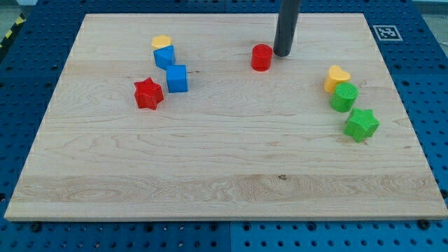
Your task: Slide the red circle above the yellow hexagon
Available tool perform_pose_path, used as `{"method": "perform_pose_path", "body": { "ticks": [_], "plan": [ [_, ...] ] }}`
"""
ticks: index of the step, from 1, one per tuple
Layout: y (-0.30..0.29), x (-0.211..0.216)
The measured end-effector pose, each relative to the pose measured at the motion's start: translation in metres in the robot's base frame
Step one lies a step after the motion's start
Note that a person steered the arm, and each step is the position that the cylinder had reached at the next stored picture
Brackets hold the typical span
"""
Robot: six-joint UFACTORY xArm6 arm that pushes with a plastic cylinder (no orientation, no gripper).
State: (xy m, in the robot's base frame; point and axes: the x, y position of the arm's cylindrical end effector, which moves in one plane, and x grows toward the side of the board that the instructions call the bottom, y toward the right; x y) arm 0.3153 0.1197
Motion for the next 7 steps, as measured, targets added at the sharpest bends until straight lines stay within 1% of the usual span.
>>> {"method": "perform_pose_path", "body": {
  "ticks": [1, 2, 3, 4, 5, 6, 7],
  "plan": [
    [0.043, 0.038],
    [0.044, 0.040],
    [0.038, 0.039],
    [0.015, 0.039],
    [-0.010, 0.030],
    [-0.027, 0.003],
    [-0.033, 0.001]
  ]
}}
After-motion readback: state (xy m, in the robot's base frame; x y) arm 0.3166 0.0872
